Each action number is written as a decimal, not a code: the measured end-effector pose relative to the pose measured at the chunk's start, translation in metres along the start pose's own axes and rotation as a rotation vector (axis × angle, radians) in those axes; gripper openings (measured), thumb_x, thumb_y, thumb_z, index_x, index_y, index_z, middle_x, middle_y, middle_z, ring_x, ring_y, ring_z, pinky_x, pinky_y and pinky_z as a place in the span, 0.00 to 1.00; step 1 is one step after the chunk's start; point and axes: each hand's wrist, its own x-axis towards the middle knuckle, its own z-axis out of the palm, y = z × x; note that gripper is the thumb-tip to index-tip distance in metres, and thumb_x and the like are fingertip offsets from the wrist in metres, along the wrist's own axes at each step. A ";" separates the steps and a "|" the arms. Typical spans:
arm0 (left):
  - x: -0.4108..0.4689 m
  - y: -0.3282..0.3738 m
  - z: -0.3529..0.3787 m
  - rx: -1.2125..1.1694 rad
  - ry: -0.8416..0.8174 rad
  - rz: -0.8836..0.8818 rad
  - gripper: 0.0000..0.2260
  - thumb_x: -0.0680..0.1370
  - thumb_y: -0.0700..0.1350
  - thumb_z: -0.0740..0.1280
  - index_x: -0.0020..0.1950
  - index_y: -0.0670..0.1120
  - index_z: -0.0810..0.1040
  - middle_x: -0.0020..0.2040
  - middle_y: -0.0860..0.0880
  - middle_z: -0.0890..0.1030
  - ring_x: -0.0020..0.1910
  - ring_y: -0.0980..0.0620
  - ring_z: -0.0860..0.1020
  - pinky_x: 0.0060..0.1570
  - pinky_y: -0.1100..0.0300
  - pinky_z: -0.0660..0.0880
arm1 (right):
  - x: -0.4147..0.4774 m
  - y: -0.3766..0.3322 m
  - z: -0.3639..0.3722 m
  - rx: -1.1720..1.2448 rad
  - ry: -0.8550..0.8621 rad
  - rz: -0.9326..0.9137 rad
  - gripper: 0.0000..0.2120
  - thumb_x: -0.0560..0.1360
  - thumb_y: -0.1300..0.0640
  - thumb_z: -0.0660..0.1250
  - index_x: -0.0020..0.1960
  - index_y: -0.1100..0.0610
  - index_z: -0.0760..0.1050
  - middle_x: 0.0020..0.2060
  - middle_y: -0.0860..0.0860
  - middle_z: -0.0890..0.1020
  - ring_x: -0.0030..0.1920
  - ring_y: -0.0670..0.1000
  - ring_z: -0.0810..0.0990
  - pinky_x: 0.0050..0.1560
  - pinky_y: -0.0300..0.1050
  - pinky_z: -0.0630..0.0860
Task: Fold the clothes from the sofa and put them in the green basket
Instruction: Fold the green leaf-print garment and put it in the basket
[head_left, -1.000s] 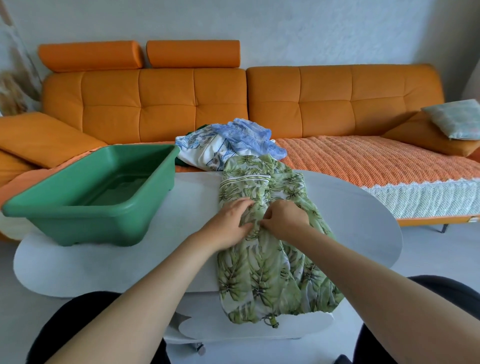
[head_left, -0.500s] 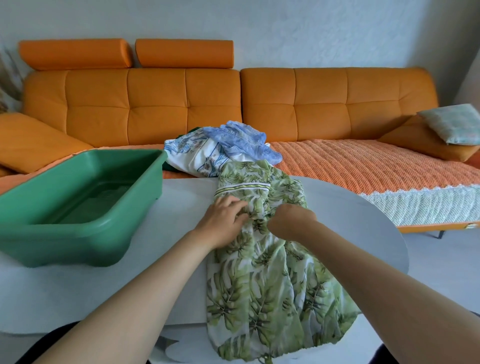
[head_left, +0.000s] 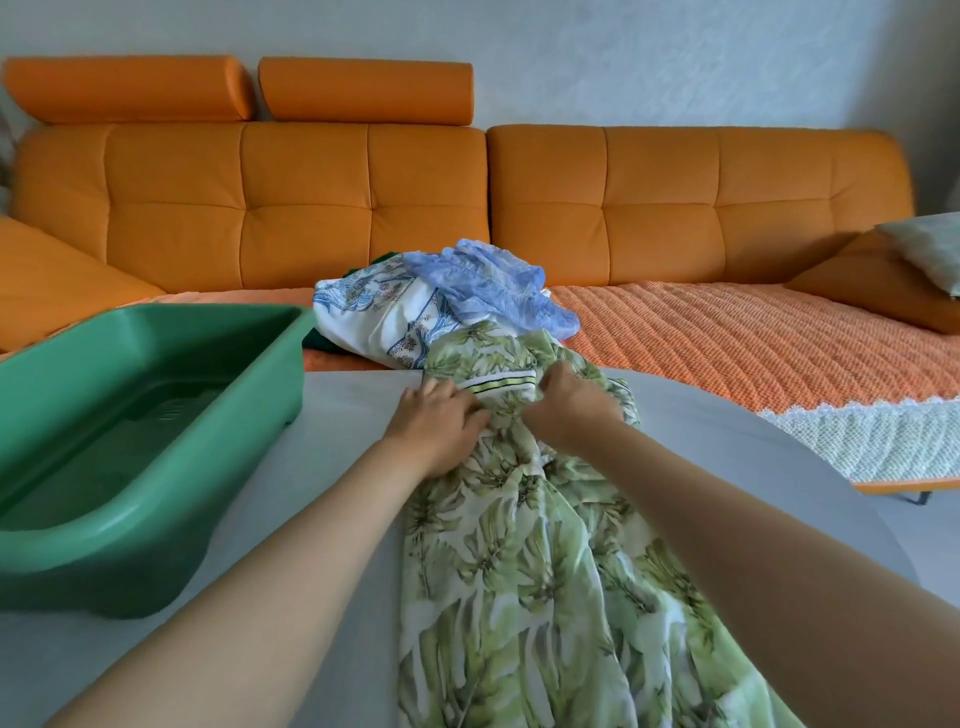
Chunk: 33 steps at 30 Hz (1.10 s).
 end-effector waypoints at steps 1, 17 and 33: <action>0.008 0.001 0.000 -0.051 0.092 0.017 0.22 0.84 0.58 0.50 0.70 0.50 0.72 0.68 0.47 0.72 0.69 0.46 0.65 0.66 0.48 0.63 | 0.009 -0.003 0.001 -0.020 0.089 -0.031 0.20 0.73 0.51 0.62 0.64 0.54 0.68 0.51 0.52 0.78 0.48 0.53 0.79 0.40 0.46 0.77; 0.065 -0.048 0.023 0.069 -0.136 -0.139 0.42 0.71 0.73 0.48 0.82 0.56 0.48 0.82 0.49 0.46 0.79 0.44 0.47 0.74 0.43 0.49 | 0.086 0.014 0.059 -0.340 -0.148 -0.396 0.47 0.67 0.19 0.38 0.80 0.41 0.38 0.80 0.49 0.39 0.80 0.52 0.38 0.76 0.66 0.39; 0.082 0.035 0.004 -0.022 -0.029 0.100 0.29 0.82 0.57 0.47 0.82 0.49 0.49 0.82 0.48 0.48 0.80 0.45 0.48 0.77 0.44 0.48 | 0.070 0.072 0.011 -0.162 0.148 -0.204 0.26 0.77 0.64 0.59 0.74 0.51 0.66 0.68 0.53 0.68 0.62 0.56 0.73 0.53 0.50 0.75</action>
